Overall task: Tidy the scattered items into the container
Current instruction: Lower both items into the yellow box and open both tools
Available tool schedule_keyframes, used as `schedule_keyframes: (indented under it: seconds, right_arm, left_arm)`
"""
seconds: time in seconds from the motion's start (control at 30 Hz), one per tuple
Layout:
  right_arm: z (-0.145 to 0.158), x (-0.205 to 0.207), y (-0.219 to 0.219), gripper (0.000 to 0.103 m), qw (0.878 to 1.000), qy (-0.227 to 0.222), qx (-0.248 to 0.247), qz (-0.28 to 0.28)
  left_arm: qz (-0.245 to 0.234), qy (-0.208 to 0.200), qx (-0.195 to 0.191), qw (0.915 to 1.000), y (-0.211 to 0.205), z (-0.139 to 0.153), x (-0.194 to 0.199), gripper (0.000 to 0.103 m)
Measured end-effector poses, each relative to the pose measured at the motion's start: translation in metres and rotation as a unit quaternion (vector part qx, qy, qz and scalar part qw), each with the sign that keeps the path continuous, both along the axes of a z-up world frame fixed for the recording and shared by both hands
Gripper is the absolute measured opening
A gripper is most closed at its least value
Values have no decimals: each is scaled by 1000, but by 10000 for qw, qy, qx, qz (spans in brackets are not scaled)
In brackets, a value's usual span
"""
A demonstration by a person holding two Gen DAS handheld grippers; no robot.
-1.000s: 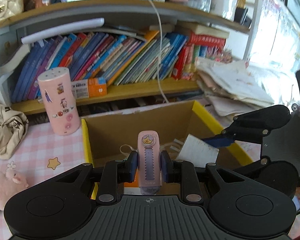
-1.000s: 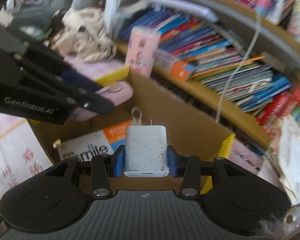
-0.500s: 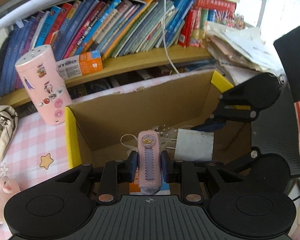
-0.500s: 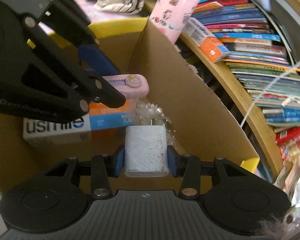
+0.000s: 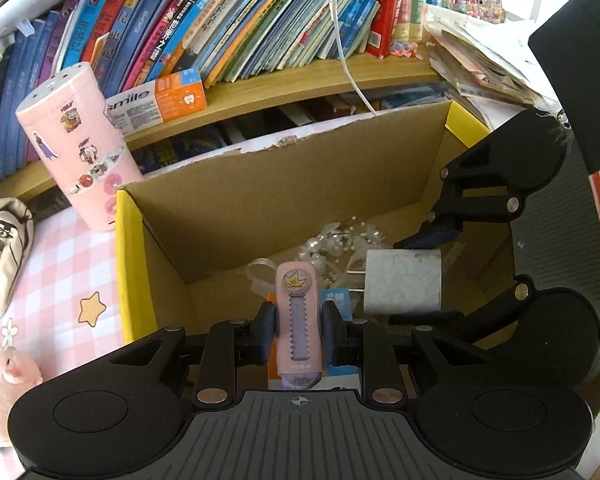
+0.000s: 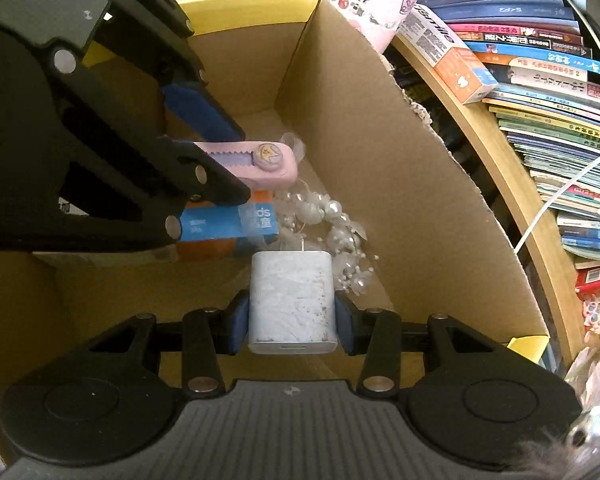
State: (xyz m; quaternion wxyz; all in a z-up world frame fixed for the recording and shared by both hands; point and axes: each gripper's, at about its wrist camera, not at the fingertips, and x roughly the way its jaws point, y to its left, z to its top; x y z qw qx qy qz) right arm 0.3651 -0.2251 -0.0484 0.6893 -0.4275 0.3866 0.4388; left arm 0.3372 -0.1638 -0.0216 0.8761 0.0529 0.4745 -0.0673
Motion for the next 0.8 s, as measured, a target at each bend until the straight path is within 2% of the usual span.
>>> schedule_keyframes:
  seconds: [0.27, 0.33, 0.37, 0.43, 0.5, 0.8]
  right_arm:
    - [1, -1, -1, 41, 10000, -48, 66, -39]
    - [1, 0, -1, 41, 9999, -62, 86, -58]
    - [2, 0, -1, 43, 9999, -78, 112, -56]
    - [4, -1, -1, 53, 9997, -172, 183, -59]
    - [6, -1, -1, 57, 9995, -180, 238, -57]
    - [18, -13, -5, 73, 9984, -267, 504, -54]
  left_arm:
    - [-67, -77, 75, 9999, -3, 2, -2, 27]
    - [-108, -107, 41, 9999, -4, 5, -5, 36]
    - [-117, -143, 39, 9998, -4, 6, -6, 45]
    - [-131, -262, 73, 9995, -6, 10, -11, 51]
    - [-137, -376, 137, 9991, -8, 14, -16, 62]
    - [-40, -759, 307, 9966, -8, 31, -39, 82]
